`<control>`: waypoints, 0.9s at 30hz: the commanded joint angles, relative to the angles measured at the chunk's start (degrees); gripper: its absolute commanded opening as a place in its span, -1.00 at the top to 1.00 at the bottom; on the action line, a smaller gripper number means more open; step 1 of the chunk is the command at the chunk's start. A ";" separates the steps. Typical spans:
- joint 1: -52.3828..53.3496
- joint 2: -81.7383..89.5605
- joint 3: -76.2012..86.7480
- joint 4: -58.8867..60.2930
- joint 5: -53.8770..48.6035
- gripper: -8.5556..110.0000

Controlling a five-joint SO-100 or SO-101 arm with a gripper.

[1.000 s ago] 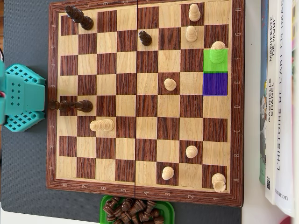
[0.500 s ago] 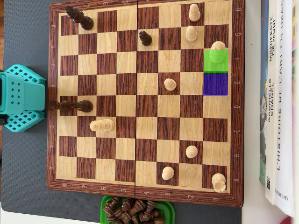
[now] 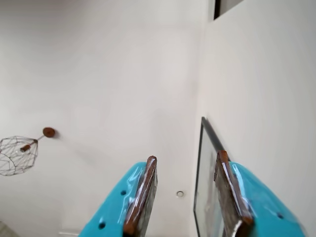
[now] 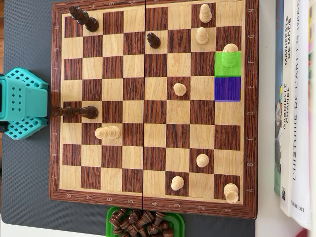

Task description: Play chess

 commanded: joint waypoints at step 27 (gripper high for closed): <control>-0.79 -0.53 1.14 -9.76 -4.48 0.57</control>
